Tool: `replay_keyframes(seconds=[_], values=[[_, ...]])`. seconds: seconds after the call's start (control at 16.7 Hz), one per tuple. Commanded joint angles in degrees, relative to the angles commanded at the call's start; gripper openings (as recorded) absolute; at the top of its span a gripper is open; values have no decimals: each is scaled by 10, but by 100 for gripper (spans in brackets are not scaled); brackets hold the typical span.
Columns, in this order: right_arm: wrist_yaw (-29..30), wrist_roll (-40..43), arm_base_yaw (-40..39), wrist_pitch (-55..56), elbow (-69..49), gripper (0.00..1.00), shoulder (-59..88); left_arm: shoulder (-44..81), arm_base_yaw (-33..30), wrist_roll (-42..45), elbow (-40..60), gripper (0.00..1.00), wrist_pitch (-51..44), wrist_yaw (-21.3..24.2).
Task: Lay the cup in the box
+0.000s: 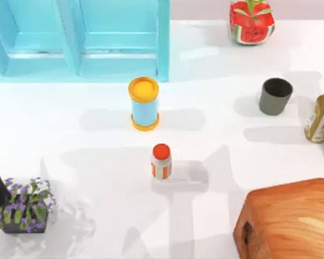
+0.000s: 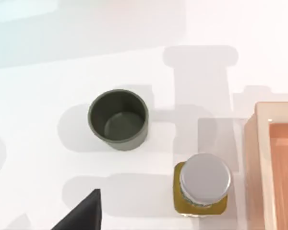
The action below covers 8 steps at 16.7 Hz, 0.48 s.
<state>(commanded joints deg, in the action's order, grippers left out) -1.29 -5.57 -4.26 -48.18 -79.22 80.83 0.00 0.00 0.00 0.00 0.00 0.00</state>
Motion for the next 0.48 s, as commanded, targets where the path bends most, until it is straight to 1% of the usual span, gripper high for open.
replay_keyframes(seconds=[0.18,0.48], values=[[9,-33,0,-65,-86,100,93,0,0,0,0,100,0,0],[13,-75,-18,-155,-289,100,266,0,0,0,0,100,0,0]])
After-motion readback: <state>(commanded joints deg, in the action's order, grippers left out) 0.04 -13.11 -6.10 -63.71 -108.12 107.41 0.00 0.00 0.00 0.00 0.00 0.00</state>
